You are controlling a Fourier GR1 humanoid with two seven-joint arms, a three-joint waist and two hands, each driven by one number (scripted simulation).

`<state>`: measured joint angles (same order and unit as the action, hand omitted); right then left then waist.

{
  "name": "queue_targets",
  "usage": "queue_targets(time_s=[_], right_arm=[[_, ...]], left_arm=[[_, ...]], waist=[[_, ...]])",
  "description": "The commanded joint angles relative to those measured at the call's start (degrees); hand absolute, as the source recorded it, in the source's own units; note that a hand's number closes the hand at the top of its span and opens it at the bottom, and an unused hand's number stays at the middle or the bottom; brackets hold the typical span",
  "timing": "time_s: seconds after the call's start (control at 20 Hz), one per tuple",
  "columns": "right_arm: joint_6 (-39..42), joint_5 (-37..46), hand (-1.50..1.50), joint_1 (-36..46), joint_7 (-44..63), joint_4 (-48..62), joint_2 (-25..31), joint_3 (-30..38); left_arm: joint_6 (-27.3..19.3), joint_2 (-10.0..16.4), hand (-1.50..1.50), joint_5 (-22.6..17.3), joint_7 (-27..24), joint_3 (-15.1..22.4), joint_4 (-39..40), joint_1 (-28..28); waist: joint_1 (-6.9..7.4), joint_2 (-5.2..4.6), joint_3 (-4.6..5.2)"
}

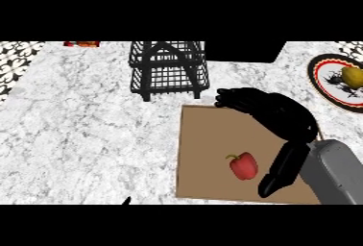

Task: Pick the bell pepper from the tray and place it in the tiered basket

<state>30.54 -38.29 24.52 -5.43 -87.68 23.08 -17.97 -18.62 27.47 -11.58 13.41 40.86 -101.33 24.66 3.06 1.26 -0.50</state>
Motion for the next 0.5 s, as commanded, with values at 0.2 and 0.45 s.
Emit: queue_targets(time_s=[0.2, 0.45], right_arm=[[12.6, 11.3, -1.5, 9.8, -1.3, -7.1, 16.4, 3.8], [16.0, 20.5, -1.5, 14.9, -2.0, -13.9, 21.9, 4.2]], left_arm=[[-7.6, -3.6, 0.0, 4.7, -7.5, -9.4, -5.6, -10.6], [-9.8, -3.3, 0.0, 5.7, -7.3, -9.7, -6.2, -10.8]], waist=[[-3.28, 2.09, 0.59], [-4.12, 1.95, 0.57]])
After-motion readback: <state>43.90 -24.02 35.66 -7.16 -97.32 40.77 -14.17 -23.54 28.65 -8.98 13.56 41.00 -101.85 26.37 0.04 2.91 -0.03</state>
